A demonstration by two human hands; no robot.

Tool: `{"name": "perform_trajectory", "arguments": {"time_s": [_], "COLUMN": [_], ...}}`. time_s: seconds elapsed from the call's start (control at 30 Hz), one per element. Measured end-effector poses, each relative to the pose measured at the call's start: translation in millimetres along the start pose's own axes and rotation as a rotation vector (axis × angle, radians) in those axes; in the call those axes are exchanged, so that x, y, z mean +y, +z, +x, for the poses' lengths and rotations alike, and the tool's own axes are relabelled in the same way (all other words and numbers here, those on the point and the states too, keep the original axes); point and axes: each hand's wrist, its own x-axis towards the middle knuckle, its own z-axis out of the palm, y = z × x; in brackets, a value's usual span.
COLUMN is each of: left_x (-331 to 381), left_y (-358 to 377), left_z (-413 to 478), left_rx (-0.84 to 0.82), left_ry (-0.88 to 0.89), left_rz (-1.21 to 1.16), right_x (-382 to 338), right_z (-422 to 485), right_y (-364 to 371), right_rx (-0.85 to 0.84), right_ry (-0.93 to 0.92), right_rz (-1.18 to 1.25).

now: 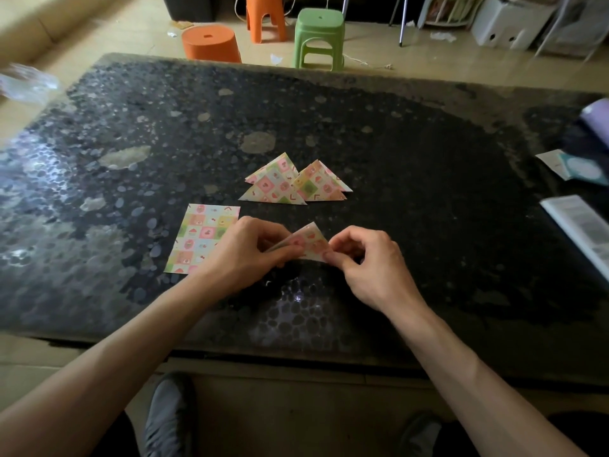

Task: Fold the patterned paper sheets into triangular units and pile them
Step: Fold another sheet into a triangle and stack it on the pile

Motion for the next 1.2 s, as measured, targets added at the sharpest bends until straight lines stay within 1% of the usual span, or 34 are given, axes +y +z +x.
{"name": "perform_trajectory", "arguments": {"time_s": [0.07,0.13,0.2,0.27,0.33,0.4,0.53,0.6,0.67,0.73,0.87,0.93,1.0,1.07,1.13,1.2], "left_x": [2.1,3.5,5.4,6.1,7.7,7.7,5.9,7.2,8.3,8.4,1.3,-8.3,-20.9,-32.2,-39.5,-41.9], "left_y": [0.6,0.0,-3.1,-5.9,-7.0,-8.5,-14.6,-14.6,-13.3,-15.1,-23.8,-32.3,-43.5,-54.2,-60.9,-60.3], "left_z": [-1.1,-1.2,-1.1,-2.3,-4.5,-4.6,-2.7,-4.1,-4.2,-4.4,-5.8,-7.3,-8.1,-10.2,-13.6,-17.7], "left_rx": [0.027,0.063,0.066,0.051,0.038,0.041,0.075,0.09,0.136,0.199,0.29,0.345,0.353,0.257,0.115,0.014], "left_ry": [-0.028,-0.06,-0.138,-0.183,-0.185,-0.197,-0.22,-0.215,-0.203,-0.194,-0.207,-0.197,-0.209,-0.243,-0.286,-0.281], "left_rz": [0.004,-0.007,-0.091,-0.143,-0.178,-0.203,-0.163,-0.241,-0.331,-0.333,-0.189,0.026,0.348,0.591,0.697,0.745], "right_x": [1.3,1.8,1.7,0.7,0.0,0.9,-1.5,-2.5,-0.3,3.9,9.1,9.5,10.5,11.8,12.4,13.3], "right_z": [1.3,1.6,2.6,4.1,5.2,6.9,8.2,12.6,21.4,34.7,64.3,76.8,84.7,88.1,87.9,85.1], "right_y": [1.2,0.5,-3.2,-6.8,-6.8,-5.1,-1.6,-2.9,-5.7,-6.8,-1.6,3.3,7.6,11.1,13.4,14.5], "right_rx": [-0.008,-0.029,-0.047,-0.032,0.018,0.059,0.066,0.072,0.118,0.183,0.264,0.297,0.346,0.391,0.401,0.406], "right_ry": [0.034,0.039,0.043,0.058,0.079,0.092,0.061,0.042,0.037,0.043,0.036,0.012,-0.014,-0.025,-0.021,-0.022], "right_rz": [0.039,0.129,0.205,0.198,0.175,0.213,0.321,0.315,0.314,0.294,0.141,0.038,-0.081,-0.143,-0.13,-0.097]}}
